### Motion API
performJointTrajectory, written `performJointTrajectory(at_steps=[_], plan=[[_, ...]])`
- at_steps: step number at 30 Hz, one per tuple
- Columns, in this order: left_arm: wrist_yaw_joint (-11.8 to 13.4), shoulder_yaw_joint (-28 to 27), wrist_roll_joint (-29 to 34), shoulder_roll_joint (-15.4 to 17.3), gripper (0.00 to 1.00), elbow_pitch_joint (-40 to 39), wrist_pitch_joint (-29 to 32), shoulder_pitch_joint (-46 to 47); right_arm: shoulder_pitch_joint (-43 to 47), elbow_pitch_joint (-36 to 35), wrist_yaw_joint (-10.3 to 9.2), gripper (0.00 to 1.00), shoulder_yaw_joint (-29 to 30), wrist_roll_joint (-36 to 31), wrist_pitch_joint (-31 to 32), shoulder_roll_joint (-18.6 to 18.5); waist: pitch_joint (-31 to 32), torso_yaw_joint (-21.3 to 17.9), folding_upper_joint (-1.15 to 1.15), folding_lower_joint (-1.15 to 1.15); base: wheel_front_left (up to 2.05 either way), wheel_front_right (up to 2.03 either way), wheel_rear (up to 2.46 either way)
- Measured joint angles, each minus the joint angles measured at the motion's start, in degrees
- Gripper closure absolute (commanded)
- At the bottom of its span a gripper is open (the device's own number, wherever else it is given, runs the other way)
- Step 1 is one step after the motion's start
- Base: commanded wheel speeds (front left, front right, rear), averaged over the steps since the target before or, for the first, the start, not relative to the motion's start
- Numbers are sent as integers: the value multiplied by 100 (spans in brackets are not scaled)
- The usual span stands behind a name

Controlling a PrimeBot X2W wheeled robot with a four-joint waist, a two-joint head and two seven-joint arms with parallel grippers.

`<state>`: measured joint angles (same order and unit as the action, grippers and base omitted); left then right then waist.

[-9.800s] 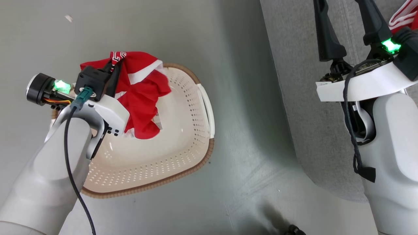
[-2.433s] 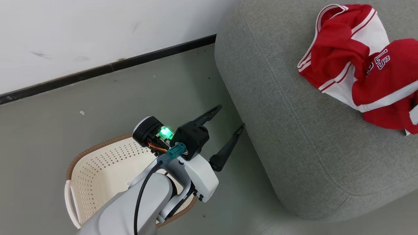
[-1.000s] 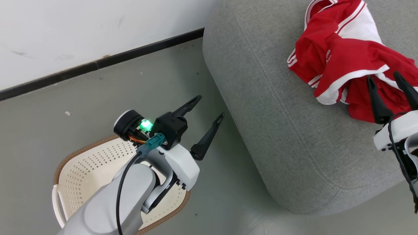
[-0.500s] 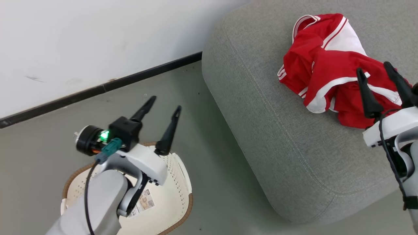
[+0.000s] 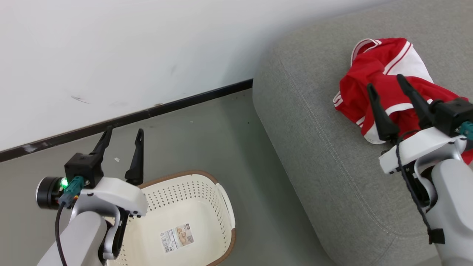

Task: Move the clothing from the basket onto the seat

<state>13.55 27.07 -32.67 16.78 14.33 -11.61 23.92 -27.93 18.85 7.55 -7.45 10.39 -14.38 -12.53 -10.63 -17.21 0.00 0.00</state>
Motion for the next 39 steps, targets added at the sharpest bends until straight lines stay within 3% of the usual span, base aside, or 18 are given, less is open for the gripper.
performJointTrajectory(at_steps=[21, 39], plan=[[355, -614, -367, 64, 0, 130, -169, -1014, 812, -281, 0, 0, -60, -342, 0, 508, 649, 703, 0, 0, 0, 0, 0], [455, -826, -412, -21, 0, -13, -260, -1696, 1947, -664, 0, 0, 91, -615, 0, 843, 1117, 1192, 0, 0, 0, 0, 0]])
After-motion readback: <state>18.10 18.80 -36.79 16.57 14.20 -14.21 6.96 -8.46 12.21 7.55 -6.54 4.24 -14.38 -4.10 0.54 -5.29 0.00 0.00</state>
